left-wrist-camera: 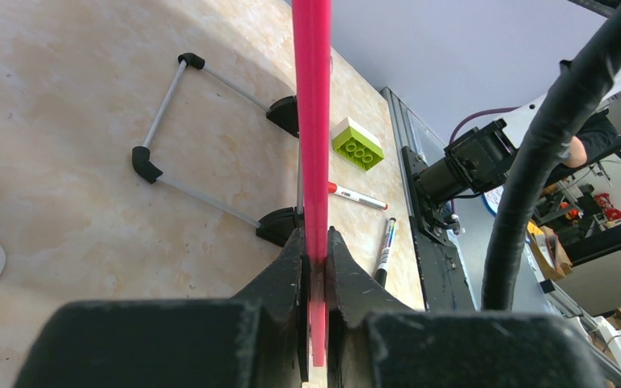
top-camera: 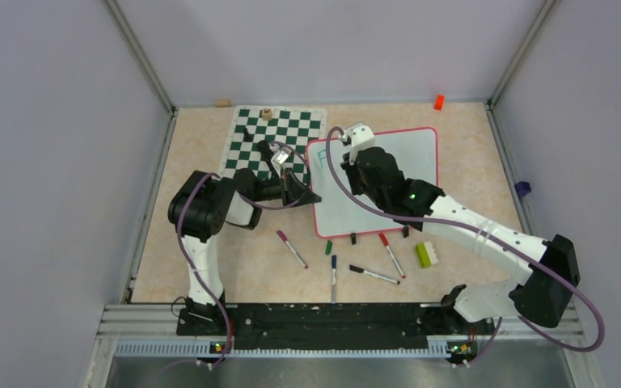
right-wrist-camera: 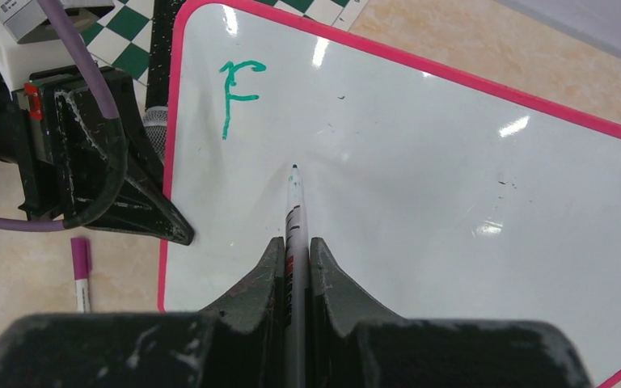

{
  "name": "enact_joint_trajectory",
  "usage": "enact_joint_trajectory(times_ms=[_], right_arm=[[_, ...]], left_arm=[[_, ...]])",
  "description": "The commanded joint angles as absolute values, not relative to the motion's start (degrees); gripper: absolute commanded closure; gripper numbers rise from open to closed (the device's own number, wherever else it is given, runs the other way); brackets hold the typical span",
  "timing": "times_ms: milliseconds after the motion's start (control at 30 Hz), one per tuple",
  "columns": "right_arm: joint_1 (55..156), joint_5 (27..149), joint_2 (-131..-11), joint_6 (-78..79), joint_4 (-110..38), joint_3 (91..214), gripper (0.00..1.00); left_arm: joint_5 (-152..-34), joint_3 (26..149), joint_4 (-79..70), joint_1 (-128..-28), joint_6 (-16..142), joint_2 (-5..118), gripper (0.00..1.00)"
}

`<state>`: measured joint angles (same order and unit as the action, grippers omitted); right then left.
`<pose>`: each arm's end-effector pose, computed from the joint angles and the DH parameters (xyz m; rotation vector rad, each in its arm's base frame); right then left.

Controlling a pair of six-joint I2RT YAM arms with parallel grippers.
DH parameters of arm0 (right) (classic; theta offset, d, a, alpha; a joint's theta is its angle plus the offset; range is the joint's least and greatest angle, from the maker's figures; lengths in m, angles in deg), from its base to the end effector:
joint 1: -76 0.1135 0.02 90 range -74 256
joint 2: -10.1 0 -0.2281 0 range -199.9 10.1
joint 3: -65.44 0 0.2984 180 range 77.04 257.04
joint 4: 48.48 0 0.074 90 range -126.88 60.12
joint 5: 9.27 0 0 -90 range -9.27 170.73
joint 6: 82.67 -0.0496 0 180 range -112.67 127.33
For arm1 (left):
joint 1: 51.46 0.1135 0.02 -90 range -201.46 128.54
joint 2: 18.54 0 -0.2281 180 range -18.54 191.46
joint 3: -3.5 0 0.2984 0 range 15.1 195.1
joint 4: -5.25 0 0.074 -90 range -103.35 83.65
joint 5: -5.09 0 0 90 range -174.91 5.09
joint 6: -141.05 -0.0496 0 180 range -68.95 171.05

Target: Write a sentence on the whiteboard

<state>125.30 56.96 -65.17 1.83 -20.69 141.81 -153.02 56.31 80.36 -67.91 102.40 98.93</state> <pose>0.2545 0.2652 0.2862 -0.5009 1.9358 0.1921 0.3168 -0.1415 0.0630 0.6586 1.6612 -1.7077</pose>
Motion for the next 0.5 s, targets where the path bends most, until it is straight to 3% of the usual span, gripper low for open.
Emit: enact_joint_trajectory(times_ms=[0, 467], right_arm=[[124.7, 55.0, -64.9, 1.1, -21.7, 143.3, 1.0], [124.7, 55.8, -68.3, 1.4, -21.8, 147.0, 1.0]], left_arm=[[-156.3, 56.4, 86.5, -69.0, 100.4, 97.6, 1.0], [-156.6, 57.0, 86.5, -69.1, 101.2, 98.2, 1.0]])
